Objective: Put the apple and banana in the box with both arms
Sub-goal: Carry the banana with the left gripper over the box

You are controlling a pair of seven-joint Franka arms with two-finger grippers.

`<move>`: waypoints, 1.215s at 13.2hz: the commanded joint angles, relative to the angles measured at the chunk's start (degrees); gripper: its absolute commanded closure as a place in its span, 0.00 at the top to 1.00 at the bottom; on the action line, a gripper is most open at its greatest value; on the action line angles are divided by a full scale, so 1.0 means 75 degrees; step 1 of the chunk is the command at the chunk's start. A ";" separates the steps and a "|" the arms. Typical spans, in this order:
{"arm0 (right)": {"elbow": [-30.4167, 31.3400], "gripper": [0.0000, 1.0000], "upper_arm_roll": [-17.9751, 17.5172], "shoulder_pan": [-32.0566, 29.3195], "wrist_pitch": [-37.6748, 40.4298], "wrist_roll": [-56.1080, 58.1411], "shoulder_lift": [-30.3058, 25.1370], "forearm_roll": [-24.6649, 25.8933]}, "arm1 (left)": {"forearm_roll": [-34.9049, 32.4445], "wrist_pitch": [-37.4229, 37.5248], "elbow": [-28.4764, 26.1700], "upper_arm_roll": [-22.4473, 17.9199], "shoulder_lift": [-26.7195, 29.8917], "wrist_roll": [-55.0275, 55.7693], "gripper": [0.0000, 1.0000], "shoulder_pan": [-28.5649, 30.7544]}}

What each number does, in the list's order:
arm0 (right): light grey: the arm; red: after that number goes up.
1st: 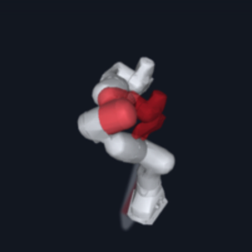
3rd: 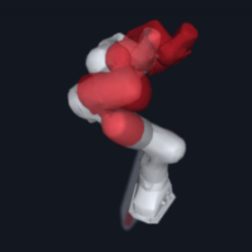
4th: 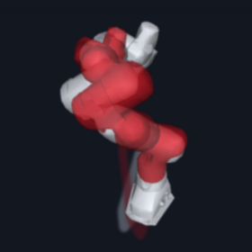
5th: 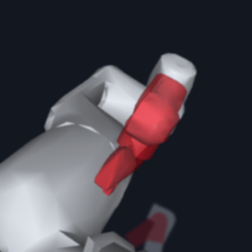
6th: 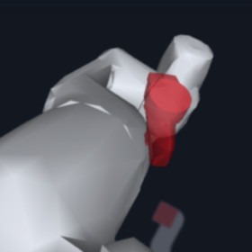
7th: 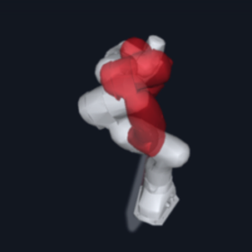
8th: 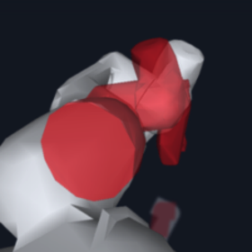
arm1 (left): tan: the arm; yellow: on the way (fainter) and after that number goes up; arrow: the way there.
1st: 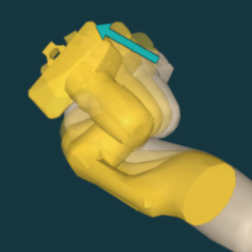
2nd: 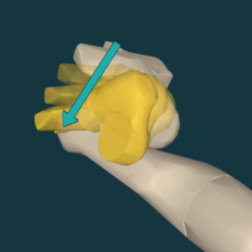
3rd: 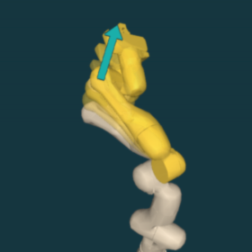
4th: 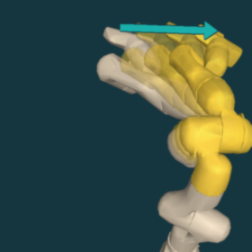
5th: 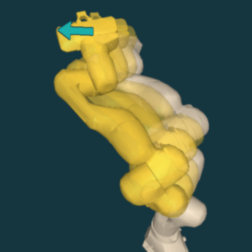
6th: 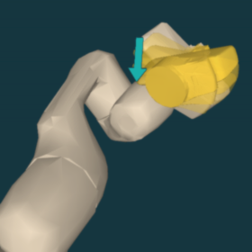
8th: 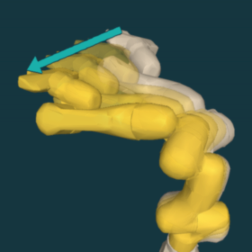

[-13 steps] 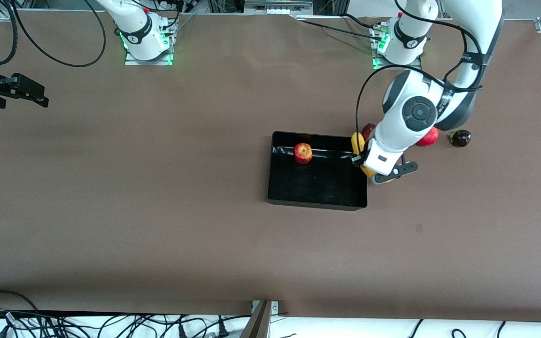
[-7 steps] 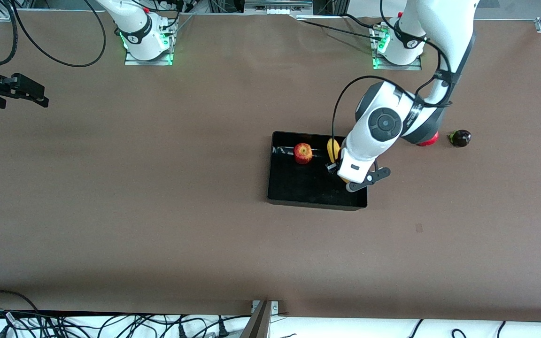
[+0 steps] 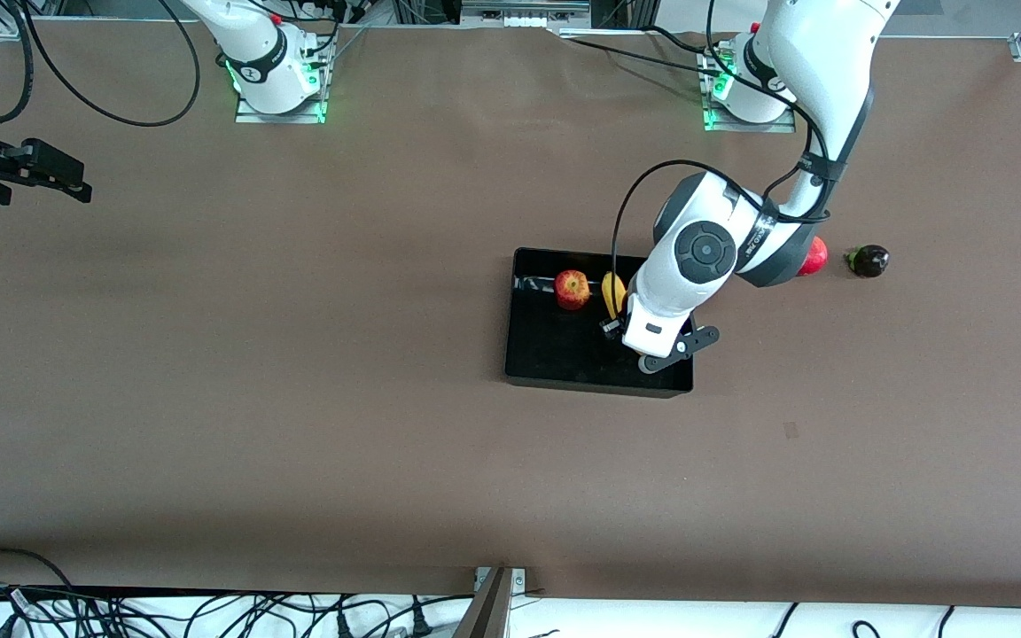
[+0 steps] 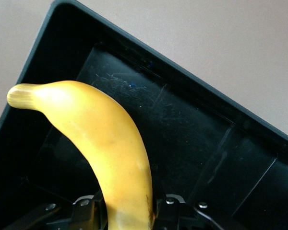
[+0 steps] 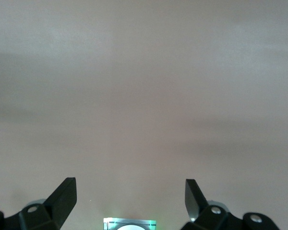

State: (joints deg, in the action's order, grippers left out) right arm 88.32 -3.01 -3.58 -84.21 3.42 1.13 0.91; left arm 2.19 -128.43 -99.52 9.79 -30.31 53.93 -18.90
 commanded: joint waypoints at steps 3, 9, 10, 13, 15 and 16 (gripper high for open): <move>-0.0163 1.00 0.0015 0.0009 0.0095 0.0025 0.0061 -0.0098 | -0.0011 -0.0079 0.0203 -0.0064 -0.0294 0.0274 0.00 -0.0210; -0.0163 1.00 0.0015 -0.0003 0.0095 0.0025 0.0061 -0.0098 | -0.0022 -0.0396 0.0215 -0.0075 -0.0611 0.0286 0.00 -0.0281; -0.0163 1.00 0.0015 0.0009 0.0095 0.0025 0.0061 -0.0098 | -0.0022 -0.0500 0.0215 -0.0075 -0.0681 0.0298 0.00 -0.0269; -0.0163 1.00 0.0015 -0.0003 0.0095 0.0025 0.0061 -0.0098 | -0.0022 -0.0782 0.0203 -0.0087 -0.0834 0.0298 0.00 -0.0245; -0.0163 1.00 0.0015 0.0009 0.0095 0.0025 0.0061 -0.0098 | -0.0022 -0.0887 0.0203 -0.0099 -0.0928 0.0298 0.00 -0.0234; -0.0163 1.00 0.0015 -0.0003 0.0095 0.0025 0.0061 -0.0098 | -0.0022 -0.0888 0.0203 -0.0099 -0.0986 0.0298 0.00 -0.0234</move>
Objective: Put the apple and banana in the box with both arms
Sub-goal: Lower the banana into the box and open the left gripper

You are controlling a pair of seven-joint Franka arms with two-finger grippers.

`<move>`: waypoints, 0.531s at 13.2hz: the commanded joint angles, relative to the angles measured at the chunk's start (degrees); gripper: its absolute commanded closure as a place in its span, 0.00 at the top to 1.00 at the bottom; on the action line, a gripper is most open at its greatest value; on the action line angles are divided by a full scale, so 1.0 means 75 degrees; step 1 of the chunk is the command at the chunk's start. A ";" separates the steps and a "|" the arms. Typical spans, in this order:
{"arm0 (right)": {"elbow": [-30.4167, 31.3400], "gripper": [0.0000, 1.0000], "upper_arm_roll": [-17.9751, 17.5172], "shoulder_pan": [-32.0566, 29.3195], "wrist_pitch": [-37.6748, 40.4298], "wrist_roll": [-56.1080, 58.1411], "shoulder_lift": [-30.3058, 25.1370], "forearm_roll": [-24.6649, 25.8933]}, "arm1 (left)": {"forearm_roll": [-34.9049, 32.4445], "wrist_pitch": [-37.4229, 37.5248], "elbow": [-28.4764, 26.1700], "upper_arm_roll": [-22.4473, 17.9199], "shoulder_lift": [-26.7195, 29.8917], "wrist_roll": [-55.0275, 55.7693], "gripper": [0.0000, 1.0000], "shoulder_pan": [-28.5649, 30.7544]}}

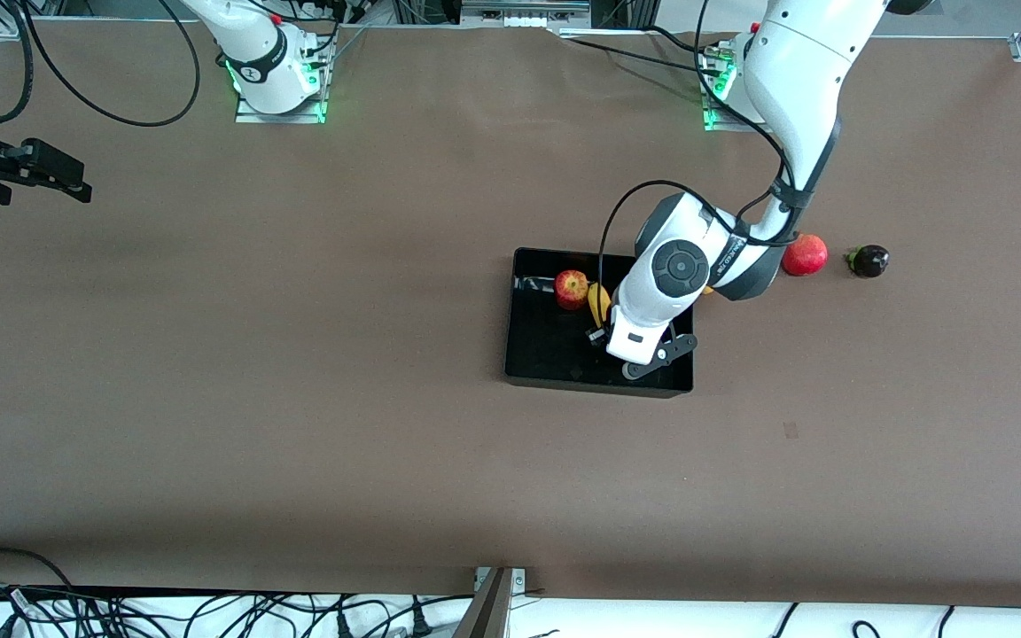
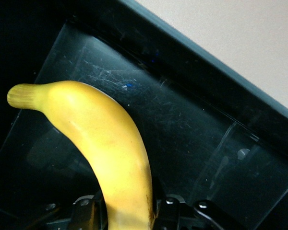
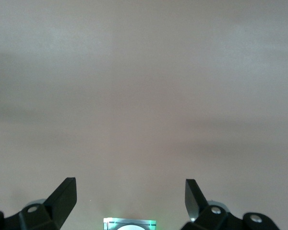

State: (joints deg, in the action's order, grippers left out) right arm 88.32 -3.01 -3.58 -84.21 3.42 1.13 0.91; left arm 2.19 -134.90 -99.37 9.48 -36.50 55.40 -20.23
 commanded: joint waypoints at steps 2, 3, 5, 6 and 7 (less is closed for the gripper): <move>-0.0163 1.00 0.0015 -0.0003 0.0095 0.0025 0.0061 -0.0098 | -0.0034 -0.0036 0.0183 -0.0069 -0.0242 0.0101 0.00 -0.0057; -0.0163 1.00 0.0015 -0.0003 0.0095 0.0025 0.0061 -0.0098 | -0.0034 -0.0036 0.0183 -0.0069 -0.0278 0.0101 0.00 -0.0057; -0.0163 1.00 0.0015 -0.0003 0.0095 0.0025 0.0061 -0.0098 | -0.0116 -0.0234 0.0172 -0.0069 -0.0348 0.0101 0.00 -0.0033; -0.0163 1.00 0.0015 -0.0003 0.0095 0.0025 0.0061 -0.0098 | -0.0163 -0.0282 0.0172 -0.0069 -0.0418 0.0101 0.00 -0.0022; -0.0163 1.00 0.0015 -0.0003 0.0095 0.0025 0.0061 -0.0098 | -0.0186 -0.0294 0.0172 -0.0069 -0.0442 0.0101 0.00 -0.0022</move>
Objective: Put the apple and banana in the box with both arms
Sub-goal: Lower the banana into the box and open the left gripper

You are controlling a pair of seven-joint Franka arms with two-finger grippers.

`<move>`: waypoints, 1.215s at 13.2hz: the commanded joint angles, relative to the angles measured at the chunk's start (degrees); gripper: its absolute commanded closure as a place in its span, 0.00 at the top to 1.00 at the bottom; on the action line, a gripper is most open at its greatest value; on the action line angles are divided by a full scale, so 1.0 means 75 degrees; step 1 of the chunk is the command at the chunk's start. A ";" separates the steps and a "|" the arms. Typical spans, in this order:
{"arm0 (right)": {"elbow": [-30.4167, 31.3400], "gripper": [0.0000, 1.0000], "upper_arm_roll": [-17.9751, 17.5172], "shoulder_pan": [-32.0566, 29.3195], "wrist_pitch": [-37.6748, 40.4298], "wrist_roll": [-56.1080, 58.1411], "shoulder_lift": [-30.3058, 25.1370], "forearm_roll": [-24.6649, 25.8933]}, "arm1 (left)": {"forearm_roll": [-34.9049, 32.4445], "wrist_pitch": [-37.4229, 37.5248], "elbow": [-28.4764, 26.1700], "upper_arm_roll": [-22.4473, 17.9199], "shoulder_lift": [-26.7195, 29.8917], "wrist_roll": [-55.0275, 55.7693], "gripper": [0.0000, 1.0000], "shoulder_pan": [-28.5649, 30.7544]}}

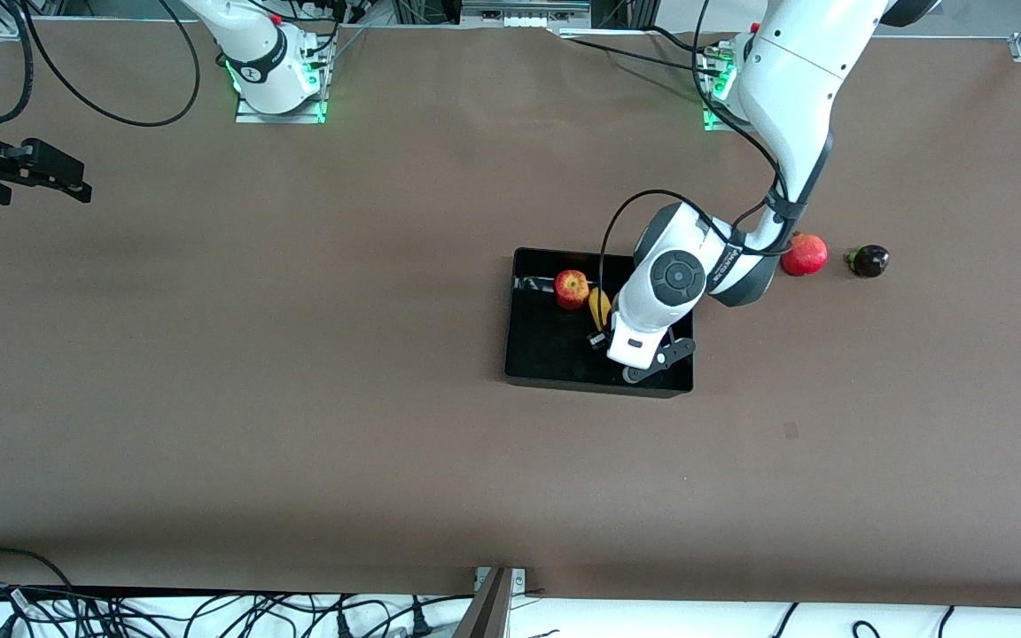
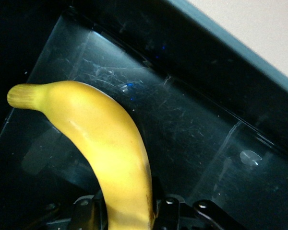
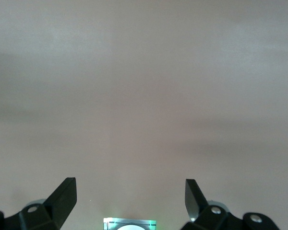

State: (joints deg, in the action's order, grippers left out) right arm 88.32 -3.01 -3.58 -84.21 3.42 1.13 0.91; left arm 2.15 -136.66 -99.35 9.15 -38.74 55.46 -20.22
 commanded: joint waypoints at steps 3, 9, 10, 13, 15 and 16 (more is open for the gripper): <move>-0.0163 1.00 0.0015 -0.0003 0.0107 0.0025 0.0061 -0.0098 | -0.0204 -0.0072 0.0168 -0.0037 -0.0260 0.0093 0.00 -0.0023; -0.0163 1.00 0.0026 -0.0003 0.0107 0.0025 0.0061 -0.0098 | -0.0368 -0.0072 0.0180 -0.0037 -0.0355 0.0105 0.00 -0.0011; -0.0163 1.00 0.0015 -0.0003 0.0095 0.0025 0.0072 -0.0098 | -0.0403 -0.0072 0.0180 -0.0037 -0.0366 0.0105 0.00 -0.0011; -0.0163 1.00 0.0026 -0.0003 0.0095 0.0025 0.0061 -0.0098 | -0.0427 -0.0037 0.0180 -0.0060 -0.0320 0.0128 0.05 -0.0023; -0.0163 1.00 0.0015 -0.0003 0.0095 0.0025 0.0072 -0.0098 | -0.0427 0.0021 0.0191 -0.0060 -0.0250 0.0175 0.16 -0.0023; -0.0163 1.00 0.0026 -0.0003 0.0095 0.0025 0.0072 -0.0098 | -0.0427 0.0056 0.0296 -0.0084 -0.0168 0.0175 0.22 -0.0012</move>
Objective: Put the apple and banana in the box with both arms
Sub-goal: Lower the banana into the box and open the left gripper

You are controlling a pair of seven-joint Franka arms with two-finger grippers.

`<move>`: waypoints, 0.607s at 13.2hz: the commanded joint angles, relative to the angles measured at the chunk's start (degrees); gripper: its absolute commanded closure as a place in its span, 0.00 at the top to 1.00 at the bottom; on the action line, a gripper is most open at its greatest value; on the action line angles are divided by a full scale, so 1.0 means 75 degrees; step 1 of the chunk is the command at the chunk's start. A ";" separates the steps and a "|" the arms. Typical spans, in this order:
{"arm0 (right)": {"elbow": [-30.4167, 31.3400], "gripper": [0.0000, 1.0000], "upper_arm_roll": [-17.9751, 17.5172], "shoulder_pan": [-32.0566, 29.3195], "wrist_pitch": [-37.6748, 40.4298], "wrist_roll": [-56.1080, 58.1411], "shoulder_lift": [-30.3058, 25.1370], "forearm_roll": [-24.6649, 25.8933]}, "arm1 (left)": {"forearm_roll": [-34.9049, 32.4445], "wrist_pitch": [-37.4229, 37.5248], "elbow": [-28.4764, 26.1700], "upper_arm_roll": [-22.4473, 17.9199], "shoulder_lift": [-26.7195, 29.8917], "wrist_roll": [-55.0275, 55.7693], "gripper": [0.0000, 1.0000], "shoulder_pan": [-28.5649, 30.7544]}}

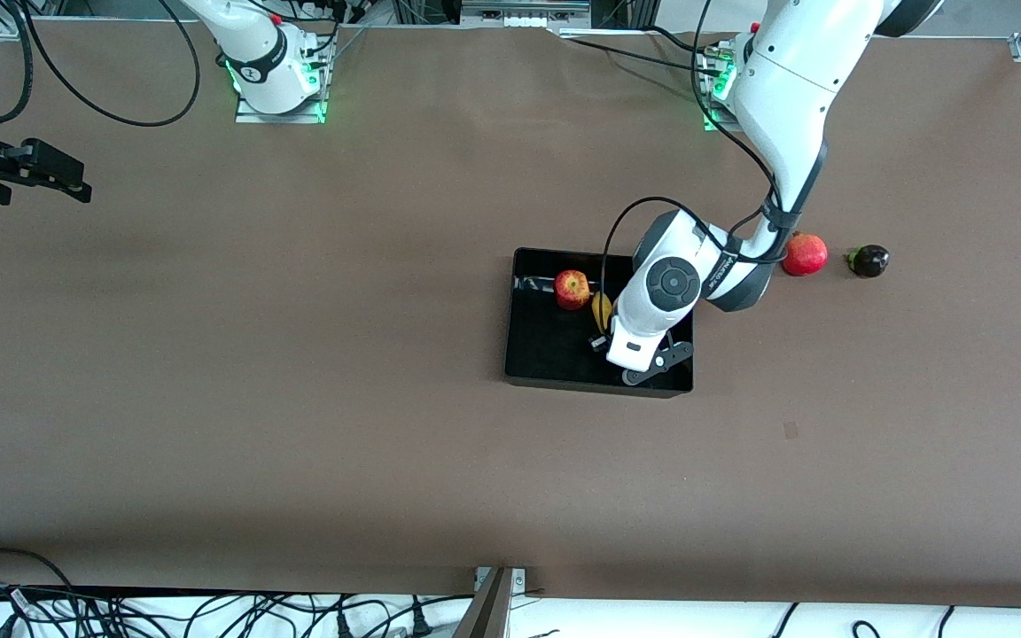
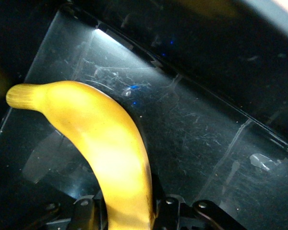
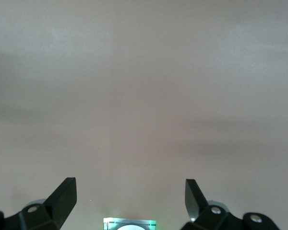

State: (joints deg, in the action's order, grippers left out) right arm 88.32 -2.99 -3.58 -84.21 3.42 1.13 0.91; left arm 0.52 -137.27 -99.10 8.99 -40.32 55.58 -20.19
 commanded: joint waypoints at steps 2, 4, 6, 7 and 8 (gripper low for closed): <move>-0.0163 1.00 0.0012 -0.0003 0.0095 0.0025 0.0072 -0.0098 | -0.0198 0.0488 0.0497 -0.0132 0.0172 0.0172 0.32 -0.0003; -0.0163 1.00 0.0012 -0.0003 0.0095 0.0013 0.0060 -0.0098 | -0.0198 0.1062 0.0790 -0.0215 0.0372 0.0183 0.96 0.0008; -0.0163 1.00 0.0024 -0.0003 0.0095 0.0013 0.0072 -0.0098 | -0.0198 0.1356 0.0826 -0.0285 0.0617 0.0172 1.00 0.0009; -0.0175 1.00 0.0024 -0.0003 0.0095 0.0025 0.0060 -0.0098 | -0.0198 0.1450 0.0838 -0.0320 0.0711 0.0160 1.00 0.0009; -0.0163 1.00 0.0024 -0.0003 0.0095 0.0013 0.0072 -0.0098 | -0.0198 0.1544 0.0838 -0.0343 0.0770 0.0160 1.00 0.0009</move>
State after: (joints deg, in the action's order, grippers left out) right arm 88.32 -2.99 -3.58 -84.21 3.42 1.14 0.91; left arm 0.50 -127.83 -92.50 6.93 -36.31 55.74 -19.94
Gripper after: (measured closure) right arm 0.000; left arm 0.344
